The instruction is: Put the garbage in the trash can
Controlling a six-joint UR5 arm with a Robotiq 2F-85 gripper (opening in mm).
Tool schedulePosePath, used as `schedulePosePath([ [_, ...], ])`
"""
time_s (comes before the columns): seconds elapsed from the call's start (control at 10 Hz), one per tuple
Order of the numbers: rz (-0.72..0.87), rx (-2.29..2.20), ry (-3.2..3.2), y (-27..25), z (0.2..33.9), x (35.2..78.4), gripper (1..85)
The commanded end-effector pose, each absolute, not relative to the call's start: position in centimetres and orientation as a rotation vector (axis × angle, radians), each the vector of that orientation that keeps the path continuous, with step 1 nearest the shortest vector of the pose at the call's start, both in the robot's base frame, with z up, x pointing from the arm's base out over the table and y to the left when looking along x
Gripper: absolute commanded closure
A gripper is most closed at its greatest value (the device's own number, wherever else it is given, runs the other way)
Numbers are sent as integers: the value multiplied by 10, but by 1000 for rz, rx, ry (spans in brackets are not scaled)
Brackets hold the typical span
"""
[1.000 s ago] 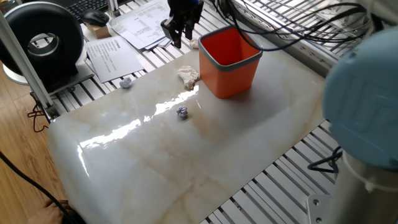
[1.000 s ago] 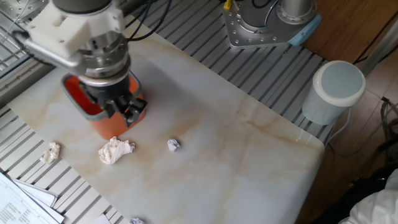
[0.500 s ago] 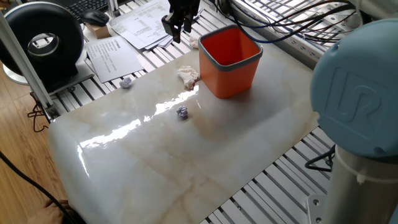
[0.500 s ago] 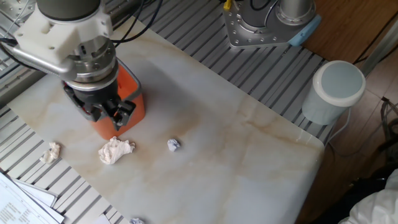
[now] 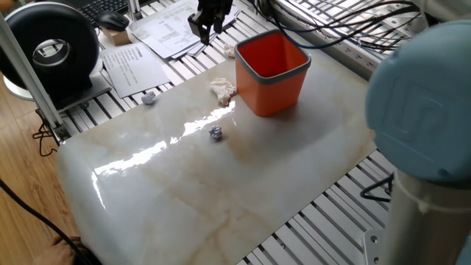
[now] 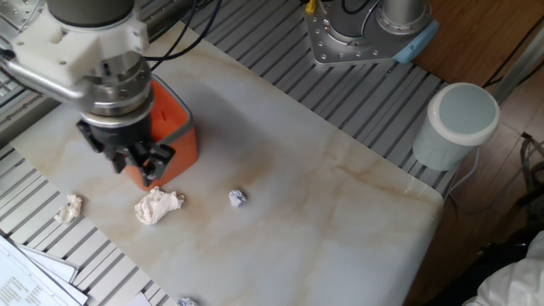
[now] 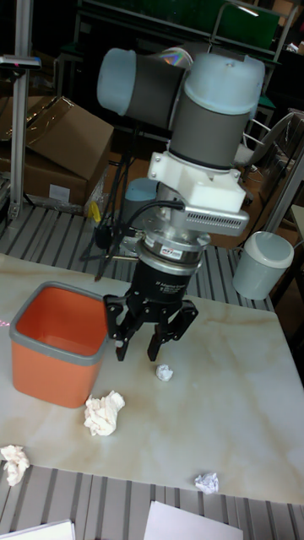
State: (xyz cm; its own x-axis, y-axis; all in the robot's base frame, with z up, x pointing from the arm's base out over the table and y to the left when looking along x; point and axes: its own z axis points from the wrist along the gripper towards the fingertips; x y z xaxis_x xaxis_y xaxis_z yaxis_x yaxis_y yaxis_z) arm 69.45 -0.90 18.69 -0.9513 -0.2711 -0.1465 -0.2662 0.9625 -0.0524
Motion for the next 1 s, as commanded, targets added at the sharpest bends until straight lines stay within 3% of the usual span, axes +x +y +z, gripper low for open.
schedulePosePath([
  [0.0, 38, -537, 2958, -33, 193, 715, 373],
  [0.2, -89, -539, 3036, -58, 195, 701, 377],
  [0.5, -48, -414, 3040, -51, 195, 704, 390],
  [0.9, 9, -500, 3038, -94, 141, 735, 407],
])
